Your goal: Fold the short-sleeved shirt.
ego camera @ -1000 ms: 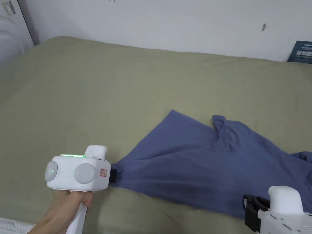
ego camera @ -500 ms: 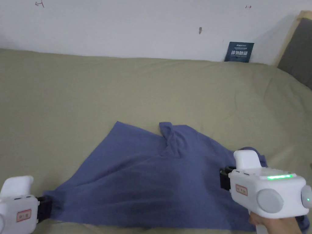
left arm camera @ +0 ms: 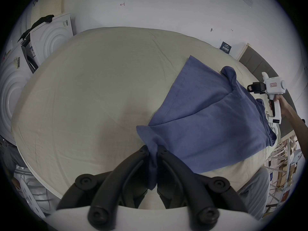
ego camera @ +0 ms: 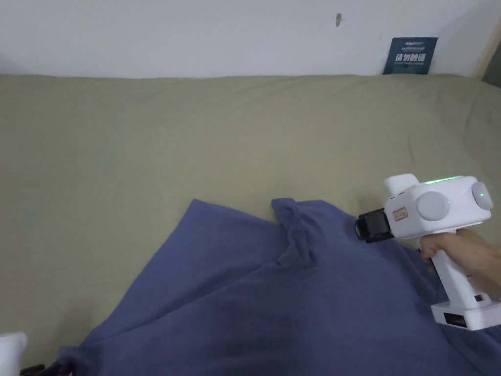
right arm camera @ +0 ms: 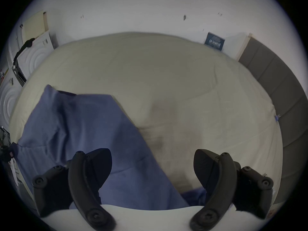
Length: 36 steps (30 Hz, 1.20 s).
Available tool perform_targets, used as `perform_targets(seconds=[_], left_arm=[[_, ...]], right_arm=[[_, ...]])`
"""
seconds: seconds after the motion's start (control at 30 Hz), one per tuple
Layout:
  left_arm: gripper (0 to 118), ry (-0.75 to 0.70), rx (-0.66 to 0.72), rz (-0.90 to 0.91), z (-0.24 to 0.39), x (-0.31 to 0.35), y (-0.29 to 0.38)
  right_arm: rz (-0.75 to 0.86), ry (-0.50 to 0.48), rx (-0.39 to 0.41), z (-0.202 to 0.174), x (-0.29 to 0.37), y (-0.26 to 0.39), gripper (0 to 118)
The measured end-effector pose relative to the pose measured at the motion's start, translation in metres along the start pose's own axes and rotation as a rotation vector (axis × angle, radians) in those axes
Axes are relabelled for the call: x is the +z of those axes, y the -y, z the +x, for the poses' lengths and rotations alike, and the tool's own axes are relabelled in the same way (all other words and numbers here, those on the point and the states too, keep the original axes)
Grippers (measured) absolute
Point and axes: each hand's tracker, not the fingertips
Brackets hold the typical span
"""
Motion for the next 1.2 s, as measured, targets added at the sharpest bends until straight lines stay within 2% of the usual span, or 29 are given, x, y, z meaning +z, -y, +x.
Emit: perform_targets(seconds=[0.07,0.13,0.17,0.23,0.27,0.3,0.33,0.37,0.5,0.57,0.63,0.8,1.1,1.2], left_arm=[[8,-0.002,-0.003,-0.003,0.001,-0.002,-0.003],[8,-0.002,-0.007,-0.006,0.002,-0.004,-0.005],[8,-0.002,-0.010,-0.008,0.003,-0.005,-0.007],[8,-0.001,-0.015,-0.014,-0.007,-0.011,-0.006],[8,-0.001,-0.018,-0.015,-0.007,-0.012,-0.006],[8,-0.002,-0.020,-0.015,-0.007,-0.013,-0.007],[8,-0.005,-0.019,-0.019,-0.006,-0.014,-0.006],[8,-0.005,-0.015,-0.020,-0.006,-0.014,-0.006],[8,-0.011,-0.007,-0.019,-0.004,-0.013,-0.006],[8,-0.014,-0.004,-0.017,-0.004,-0.010,-0.009],[8,-0.014,0.001,0.000,-0.002,-0.001,-0.013],[8,-0.001,0.040,0.078,0.002,0.028,-0.030],[8,0.015,0.016,0.279,0.034,0.120,-0.103],[8,-0.017,-0.028,0.349,0.052,0.152,-0.137]], right_arm=[[-0.045,0.019,-0.012,0.001,-0.018,-0.001,104],[-0.088,-0.016,-0.062,0.004,-0.031,0.001,106],[-0.065,-0.014,-0.063,0.005,-0.028,0.001,106],[-0.079,-0.015,-0.047,0.003,-0.023,-0.003,98],[-0.079,-0.006,-0.037,0.000,-0.015,-0.002,85],[-0.070,-0.013,-0.023,-0.003,-0.010,-0.002,61],[-0.052,-0.013,0.009,-0.008,-0.002,-0.002,29],[-0.036,-0.028,0.019,-0.013,0.004,-0.001,4],[-0.043,-0.035,0.043,-0.027,0.028,0.000,4],[0.020,0.001,0.073,-0.028,0.052,0.001,4],[0.072,-0.025,0.054,-0.024,0.086,-0.002,4],[0.212,-0.018,0.079,-0.014,0.179,-0.007,4],[0.516,0.029,0.049,0.007,0.357,-0.013,4],[0.582,0.074,0.041,0.013,0.401,-0.015,4]])
